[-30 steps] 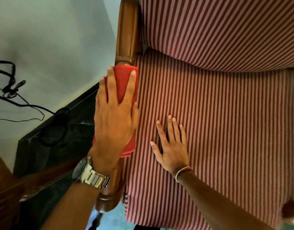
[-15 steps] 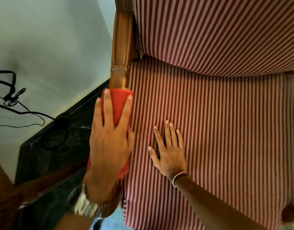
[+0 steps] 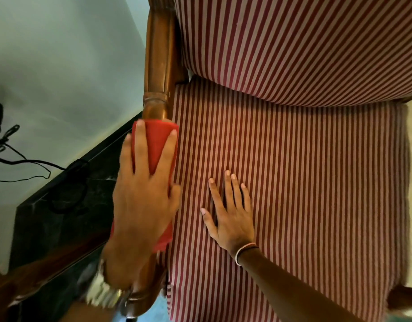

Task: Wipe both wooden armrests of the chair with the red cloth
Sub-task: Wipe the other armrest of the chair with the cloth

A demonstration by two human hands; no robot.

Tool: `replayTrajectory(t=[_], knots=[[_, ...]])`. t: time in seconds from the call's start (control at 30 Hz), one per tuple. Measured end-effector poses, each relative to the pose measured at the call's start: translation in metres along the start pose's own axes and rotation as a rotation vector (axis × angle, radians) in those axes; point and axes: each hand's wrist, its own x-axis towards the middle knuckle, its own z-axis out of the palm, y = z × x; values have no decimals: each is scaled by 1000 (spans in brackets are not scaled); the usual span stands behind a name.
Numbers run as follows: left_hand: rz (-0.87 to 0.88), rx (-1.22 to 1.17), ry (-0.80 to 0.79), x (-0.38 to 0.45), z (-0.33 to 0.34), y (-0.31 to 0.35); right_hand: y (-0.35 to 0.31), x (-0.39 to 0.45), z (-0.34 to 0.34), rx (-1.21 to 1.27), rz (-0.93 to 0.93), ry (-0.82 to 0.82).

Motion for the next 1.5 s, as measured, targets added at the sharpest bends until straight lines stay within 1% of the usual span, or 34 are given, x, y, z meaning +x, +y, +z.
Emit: replayTrajectory(t=[0.1,0.17,0.23,0.3,0.43,0.5,0.67,0.73,0.97,1.1,1.23,1.37,1.5], knots=[[-18,-65,13,59,-11,7,1,0,1,-5,-5,10],[-13,-55,30,75,-15,9,1,0,2,0,-11,12],[-20,-60,19,65,-14,10,2,0,2,0,-17,20],[-45,-26,9,35,-9,10,3,0,1,2,-14,18],[36,125,3,-8,3,7,1,0,2,-10,-5,11],[43,135,17,0,3,6,1,0,2,-9,-7,18],[42,104,38,60,-10,13,1,0,2,1,-8,35],[48,105,42,66,-11,14,2,0,2,1,-8,32],[87,126,65,0,-2,5,1,1,0,-10,-7,27],[78,153,66,22,-4,6,1,0,1,-16,-7,34],[63,112,54,49,-10,10,1,1,2,-19,-3,37],[34,72,57,26,-5,9,1,0,2,-10,-3,40],[51,85,55,-2,1,6,1,-1,2,0,0,40]])
